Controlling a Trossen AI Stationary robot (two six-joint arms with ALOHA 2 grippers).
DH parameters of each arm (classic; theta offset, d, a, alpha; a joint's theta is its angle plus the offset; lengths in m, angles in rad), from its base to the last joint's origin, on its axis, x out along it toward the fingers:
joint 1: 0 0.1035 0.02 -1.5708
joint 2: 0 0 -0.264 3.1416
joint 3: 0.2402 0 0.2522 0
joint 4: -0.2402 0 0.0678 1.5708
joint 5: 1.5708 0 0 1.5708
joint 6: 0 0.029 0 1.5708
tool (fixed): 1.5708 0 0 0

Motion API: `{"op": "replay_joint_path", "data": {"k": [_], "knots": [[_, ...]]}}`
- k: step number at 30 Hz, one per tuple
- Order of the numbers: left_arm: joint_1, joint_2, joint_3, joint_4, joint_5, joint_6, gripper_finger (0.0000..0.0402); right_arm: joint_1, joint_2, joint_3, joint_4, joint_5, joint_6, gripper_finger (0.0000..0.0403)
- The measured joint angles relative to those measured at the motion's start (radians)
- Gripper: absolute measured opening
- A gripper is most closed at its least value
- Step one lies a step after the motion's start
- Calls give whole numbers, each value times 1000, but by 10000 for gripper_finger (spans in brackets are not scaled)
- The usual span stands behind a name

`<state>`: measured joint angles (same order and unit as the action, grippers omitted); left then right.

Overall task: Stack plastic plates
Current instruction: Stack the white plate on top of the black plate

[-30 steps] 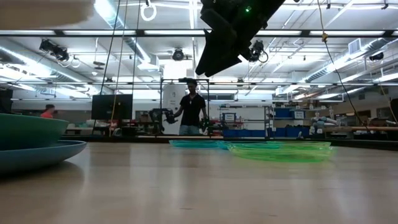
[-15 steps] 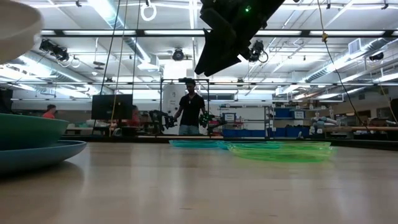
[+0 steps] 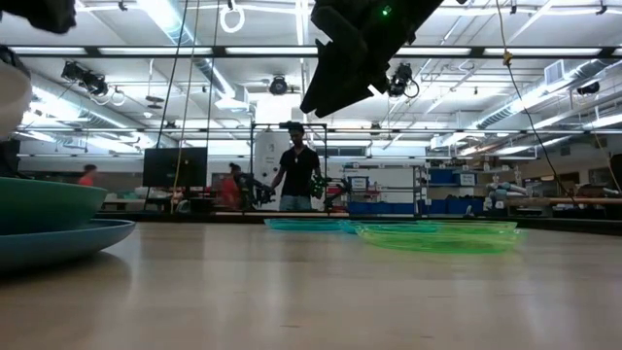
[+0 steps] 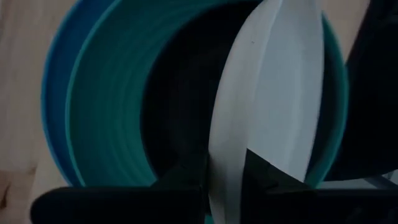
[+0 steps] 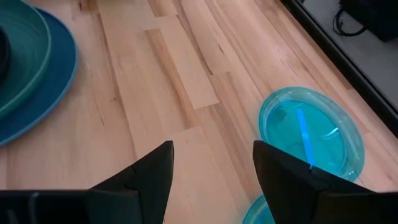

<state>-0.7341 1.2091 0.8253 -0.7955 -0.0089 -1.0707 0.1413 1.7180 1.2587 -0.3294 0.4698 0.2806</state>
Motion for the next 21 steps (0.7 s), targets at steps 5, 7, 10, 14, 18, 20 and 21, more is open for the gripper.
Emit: {"op": "replay_joint_path", "data": {"k": [5,7,10,14,18,20,21], "knots": [[44,-10,-48,71,35,49,52,0,0,0,0,0,0,229],[63,-10,-58,78,35,57,52,0,0,0,0,0,0,229],[88,-9,-68,69,14,34,64,0,0,0,0,0,0,229],[107,-4,-71,55,-1,35,109,0,0,0,0,0,0,229],[110,-4,-71,38,-1,35,162,0,0,0,0,0,-2,229],[110,-4,-71,19,0,35,182,0,0,0,0,0,-3,229],[109,-4,-71,7,1,35,189,0,0,0,0,0,-3,229]]}}
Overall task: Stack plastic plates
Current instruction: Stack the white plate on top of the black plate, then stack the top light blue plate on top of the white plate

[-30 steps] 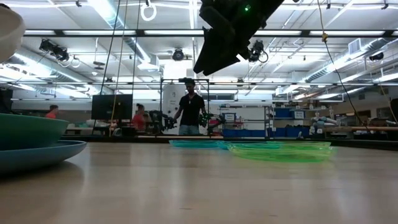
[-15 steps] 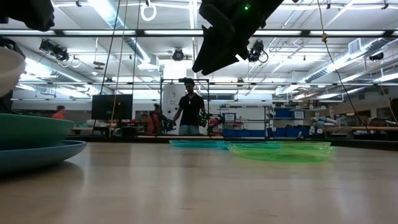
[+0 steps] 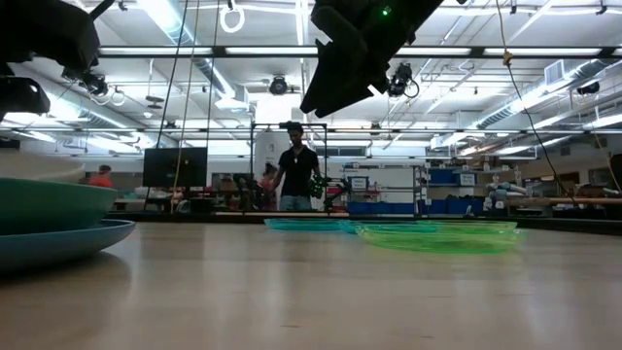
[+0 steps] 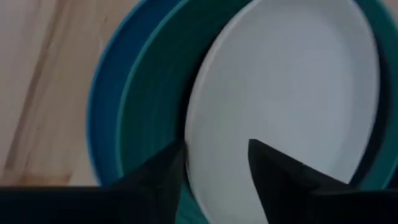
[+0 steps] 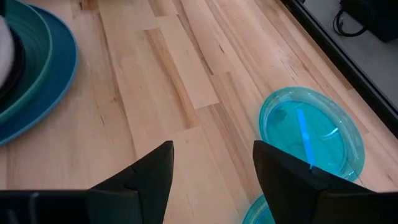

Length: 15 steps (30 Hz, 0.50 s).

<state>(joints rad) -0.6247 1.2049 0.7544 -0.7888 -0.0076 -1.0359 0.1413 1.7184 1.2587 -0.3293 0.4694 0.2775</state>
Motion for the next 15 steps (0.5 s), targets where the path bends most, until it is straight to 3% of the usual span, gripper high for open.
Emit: {"op": "replay_joint_path", "data": {"k": [9,15], "knots": [[0,0,32,-23,2,25,190,0,0,0,6,0,1,229],[0,0,128,-22,-67,91,181,0,0,0,6,0,7,229]]}}
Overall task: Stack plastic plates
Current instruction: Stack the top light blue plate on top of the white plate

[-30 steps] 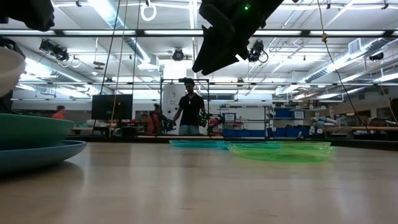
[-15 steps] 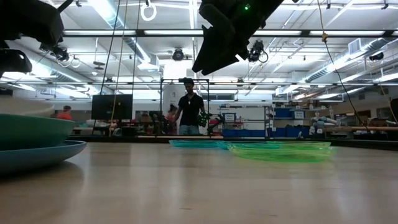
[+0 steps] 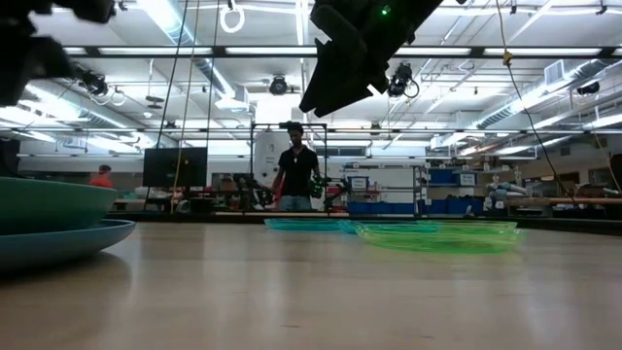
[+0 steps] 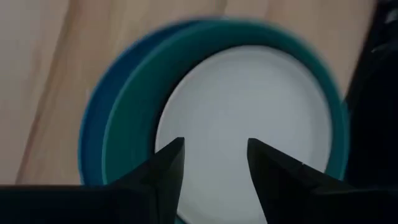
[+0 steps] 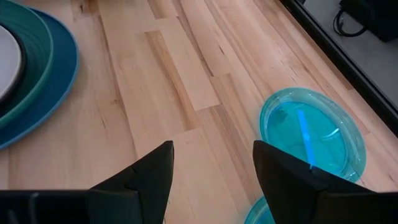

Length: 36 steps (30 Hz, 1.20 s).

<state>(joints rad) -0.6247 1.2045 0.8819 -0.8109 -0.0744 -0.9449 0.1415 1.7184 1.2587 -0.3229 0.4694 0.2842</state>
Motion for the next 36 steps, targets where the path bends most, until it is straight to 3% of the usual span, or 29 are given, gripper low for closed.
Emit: {"op": "replay_joint_path", "data": {"k": [12,26,36], "knots": [[-1,43,21,23,-124,15,181,0,60,0,10,-5,-24,227],[-1,202,20,41,-100,45,181,0,73,-1,3,-22,-53,213],[-8,217,20,56,-92,67,181,-6,73,-1,-121,8,-53,212]]}}
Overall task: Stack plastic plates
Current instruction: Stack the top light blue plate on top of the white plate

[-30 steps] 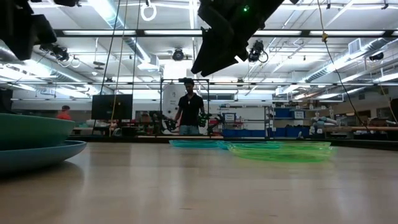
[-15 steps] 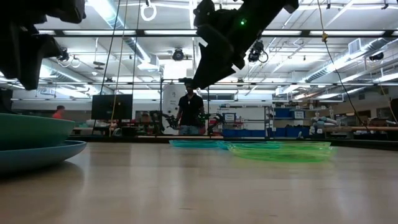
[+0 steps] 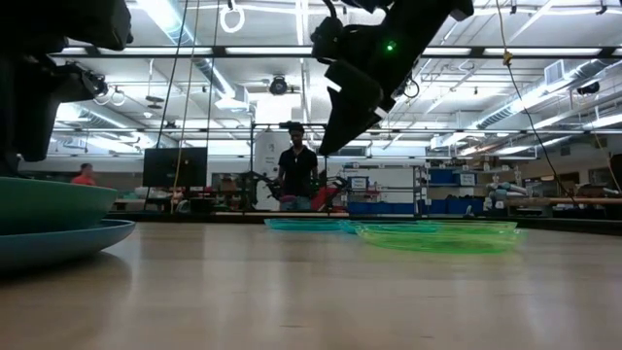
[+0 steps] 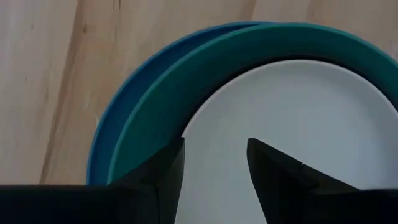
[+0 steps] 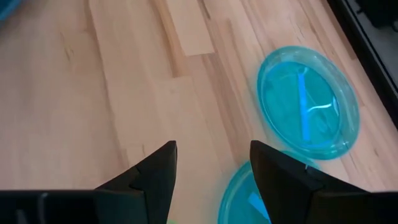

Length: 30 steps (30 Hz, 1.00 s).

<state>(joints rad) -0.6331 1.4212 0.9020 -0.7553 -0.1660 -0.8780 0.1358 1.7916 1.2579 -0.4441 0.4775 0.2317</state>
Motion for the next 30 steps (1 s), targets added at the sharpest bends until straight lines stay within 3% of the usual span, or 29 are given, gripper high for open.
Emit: {"op": "replay_joint_path", "data": {"k": [10,15,21,25,30], "knots": [[4,0,0,4,-170,25,181,-90,0,0,32,37,-101,212],[0,0,0,4,-209,60,181,-190,0,0,124,-76,-127,212],[0,0,0,4,-239,81,181,-277,0,0,136,-96,-105,212],[1,-1,0,4,-245,105,181,-340,0,0,137,-179,-46,212],[1,-1,0,4,-246,106,181,-400,29,2,160,-180,7,212]]}}
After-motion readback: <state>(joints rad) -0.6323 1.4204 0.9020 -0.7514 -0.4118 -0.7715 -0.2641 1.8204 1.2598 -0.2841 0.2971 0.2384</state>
